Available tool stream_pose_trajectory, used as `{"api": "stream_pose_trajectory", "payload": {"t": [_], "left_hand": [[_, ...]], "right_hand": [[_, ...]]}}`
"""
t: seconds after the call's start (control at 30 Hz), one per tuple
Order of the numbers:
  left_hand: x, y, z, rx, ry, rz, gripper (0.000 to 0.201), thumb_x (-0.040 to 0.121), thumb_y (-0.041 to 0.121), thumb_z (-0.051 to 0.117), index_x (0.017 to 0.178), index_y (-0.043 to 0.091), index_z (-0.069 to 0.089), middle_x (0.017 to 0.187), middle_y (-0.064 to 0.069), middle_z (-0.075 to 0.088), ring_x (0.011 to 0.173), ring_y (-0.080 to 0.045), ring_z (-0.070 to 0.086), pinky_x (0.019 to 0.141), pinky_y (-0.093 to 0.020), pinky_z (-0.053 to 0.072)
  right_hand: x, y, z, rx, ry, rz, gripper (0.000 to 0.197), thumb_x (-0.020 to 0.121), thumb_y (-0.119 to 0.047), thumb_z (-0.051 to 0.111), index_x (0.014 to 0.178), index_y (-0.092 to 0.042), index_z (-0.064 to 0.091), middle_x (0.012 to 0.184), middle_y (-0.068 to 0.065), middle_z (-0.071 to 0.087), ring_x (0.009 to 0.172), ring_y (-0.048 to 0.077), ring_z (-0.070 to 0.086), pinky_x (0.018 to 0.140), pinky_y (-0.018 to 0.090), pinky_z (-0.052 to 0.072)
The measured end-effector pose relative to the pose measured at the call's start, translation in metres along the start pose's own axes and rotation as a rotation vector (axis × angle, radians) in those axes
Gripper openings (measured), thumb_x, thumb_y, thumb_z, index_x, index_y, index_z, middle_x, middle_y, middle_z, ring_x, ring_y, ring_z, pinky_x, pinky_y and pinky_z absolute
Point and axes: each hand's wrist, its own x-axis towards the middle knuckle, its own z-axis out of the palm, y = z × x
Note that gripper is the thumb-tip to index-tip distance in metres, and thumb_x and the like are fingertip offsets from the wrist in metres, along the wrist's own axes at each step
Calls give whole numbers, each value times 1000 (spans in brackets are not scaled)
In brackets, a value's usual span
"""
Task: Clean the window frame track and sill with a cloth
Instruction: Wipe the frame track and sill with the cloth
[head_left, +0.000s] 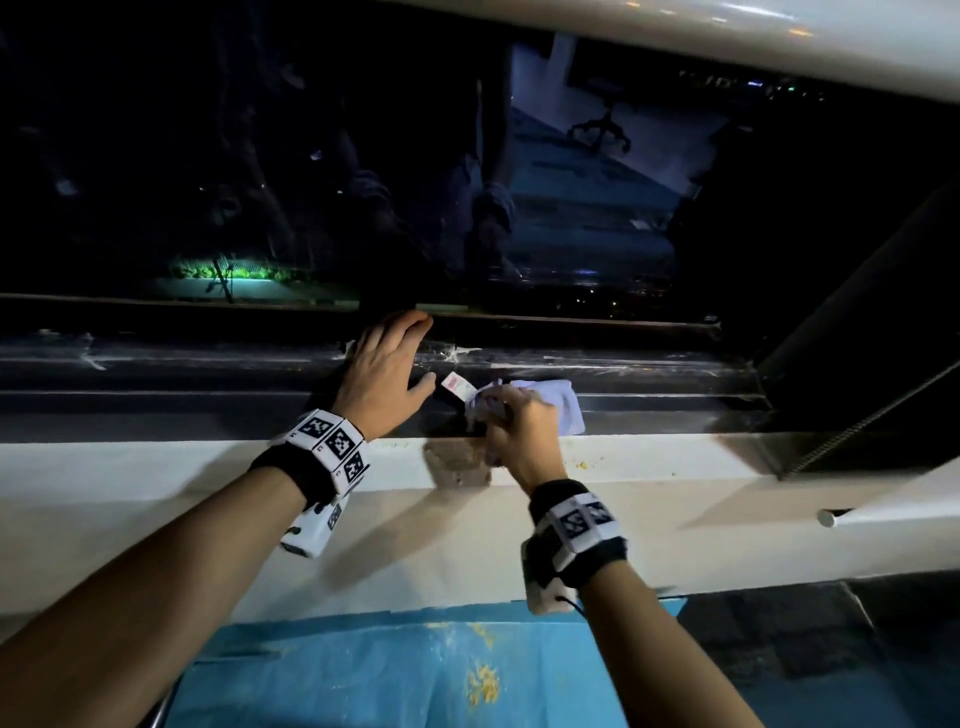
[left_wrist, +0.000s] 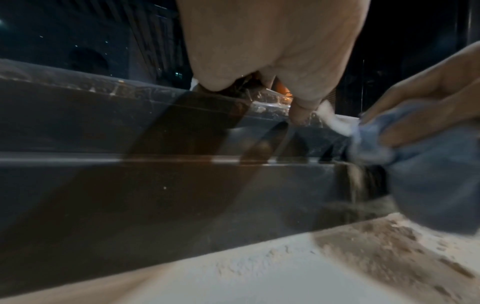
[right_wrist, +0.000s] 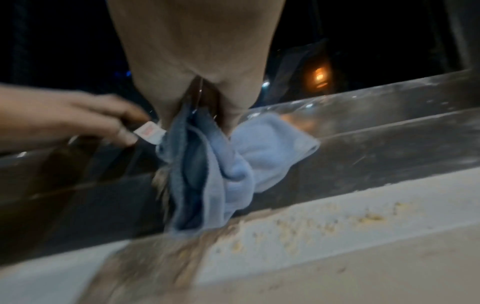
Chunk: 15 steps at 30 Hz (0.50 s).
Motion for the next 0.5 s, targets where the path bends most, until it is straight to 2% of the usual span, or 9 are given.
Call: {"api": "stream_pose_trajectory", "payload": {"t": [0.03, 0.1, 0.13, 0.2, 0.27, 0.33, 0.37, 0.43, 0.5], "left_hand": [[0, -1, -1, -2, -7, 1, 64, 82, 28, 64, 139, 11, 40, 146, -2, 36, 128, -25, 35, 109, -35, 24], [-1, -1, -3, -12, -21, 1, 63, 83, 27, 62, 140, 12, 38, 147, -1, 34, 129, -24, 34, 109, -32, 23], [0, -1, -5, -18, -26, 1, 62, 84, 26, 62, 140, 12, 38, 147, -1, 34, 129, -24, 34, 109, -32, 23], [0, 0, -9, -30, -32, 2, 60, 84, 22, 60, 140, 12, 39, 147, 0, 34, 128, -23, 34, 109, -32, 25], [1, -1, -12, -41, -36, 6, 58, 83, 16, 57, 139, 12, 40, 146, 1, 35, 127, -24, 35, 107, -31, 26], [1, -1, -13, -54, -44, 11, 58, 82, 12, 56, 139, 12, 41, 146, 0, 35, 125, -25, 36, 107, -31, 27], [1, -2, -13, -58, -44, 15, 58, 82, 11, 55, 138, 11, 42, 146, 0, 36, 124, -25, 36, 106, -30, 26], [1, -2, -12, -65, -30, 35, 57, 81, 12, 52, 137, 10, 44, 144, -2, 39, 122, -26, 38, 106, -28, 24], [2, -3, -12, -77, -22, 46, 58, 77, 11, 49, 136, 9, 46, 142, -4, 41, 122, -25, 38, 105, -24, 20]], "right_hand": [[2, 3, -9, 93, -31, 47, 25, 72, 6, 58, 91, -7, 67, 76, 7, 65, 68, 24, 60, 65, 34, 51], [9, 15, -15, 122, 66, 105, 25, 71, 2, 55, 90, -11, 64, 79, 6, 65, 72, 27, 62, 64, 39, 54], [13, 20, -13, 79, 117, 118, 24, 69, 1, 55, 89, -12, 62, 82, 9, 65, 77, 31, 61, 68, 39, 52], [15, 20, -1, -81, 157, 116, 17, 71, 2, 58, 86, -5, 59, 85, 16, 62, 85, 36, 56, 72, 32, 40], [12, 6, 12, -164, 208, 66, 14, 68, 7, 65, 77, -1, 58, 76, 21, 60, 77, 39, 56, 68, 35, 33], [6, -12, 26, -209, 207, -2, 23, 54, 12, 71, 68, -1, 59, 66, 19, 60, 63, 37, 57, 61, 37, 40], [5, -15, 34, -237, 216, -57, 25, 53, 13, 71, 71, -1, 61, 67, 19, 61, 64, 37, 57, 62, 36, 41], [4, -19, 51, -215, 104, -61, 27, 64, 10, 65, 87, -3, 65, 80, 18, 64, 80, 36, 56, 71, 32, 33], [3, -24, 54, -109, -33, -62, 29, 71, 4, 60, 97, -7, 65, 88, 16, 66, 89, 31, 55, 75, 29, 35]]}}
